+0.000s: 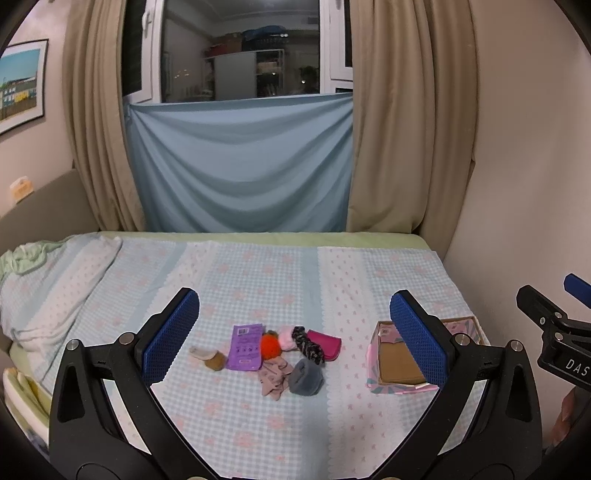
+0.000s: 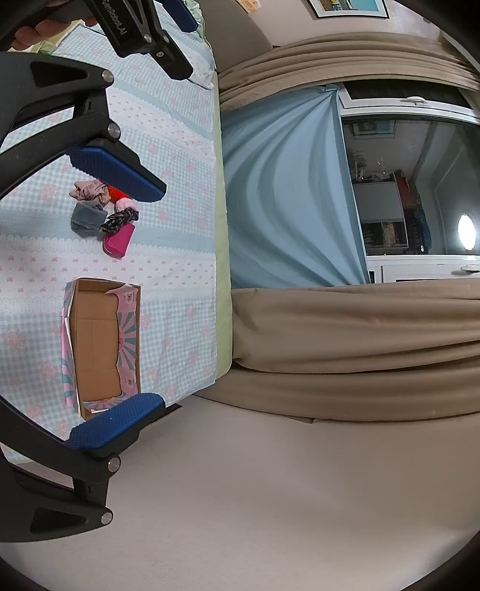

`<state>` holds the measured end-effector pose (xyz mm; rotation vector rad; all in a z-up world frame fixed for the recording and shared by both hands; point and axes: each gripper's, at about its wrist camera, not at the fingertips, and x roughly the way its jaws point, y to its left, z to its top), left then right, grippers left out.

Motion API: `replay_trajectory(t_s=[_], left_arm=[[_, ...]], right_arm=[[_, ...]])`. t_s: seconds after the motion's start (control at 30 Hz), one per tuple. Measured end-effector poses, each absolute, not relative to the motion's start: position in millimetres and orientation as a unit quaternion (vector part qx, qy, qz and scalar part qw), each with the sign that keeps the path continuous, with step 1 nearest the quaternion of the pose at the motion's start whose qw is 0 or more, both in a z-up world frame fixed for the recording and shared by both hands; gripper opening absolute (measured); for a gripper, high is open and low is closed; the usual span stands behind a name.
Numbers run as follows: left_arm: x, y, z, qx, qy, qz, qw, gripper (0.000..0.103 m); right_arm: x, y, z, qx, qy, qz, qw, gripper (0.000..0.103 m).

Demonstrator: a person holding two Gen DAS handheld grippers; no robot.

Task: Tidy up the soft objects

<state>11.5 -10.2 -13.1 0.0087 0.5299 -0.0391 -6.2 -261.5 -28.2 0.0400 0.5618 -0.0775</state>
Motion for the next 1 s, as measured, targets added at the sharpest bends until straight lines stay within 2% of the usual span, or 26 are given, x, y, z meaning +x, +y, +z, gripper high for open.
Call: replay_trajectory(t_s=[0.27, 0.47, 0.77, 1.0], left_arm=[[11.8, 11.6, -14.8, -0.014, 0.265, 0.011, 0.964, 0.103], [17.7, 33.8, -49.7, -0.014, 0.303, 0.051, 0.951, 0.103], [82.5, 94.6, -138.1, -0.025, 0.402, 0.004, 0.915, 0.102], [178.7, 145.2, -234.6, -0.033, 0.467, -0.042, 0.883, 0.102]], right_arm=[[2.0, -260.8, -32.9, 0.017, 0.284, -0.012, 0.959, 0.103], [21.0, -250.4, -62.4, 0.008, 0.306, 0.046, 0.951, 0.103], [63.2, -203.7, -137.9, 0.055, 0.386, 0.075, 0.918, 0.103], [103.9, -159.1, -217.8, 0.092, 0.443, 0.048, 0.890, 0.103]])
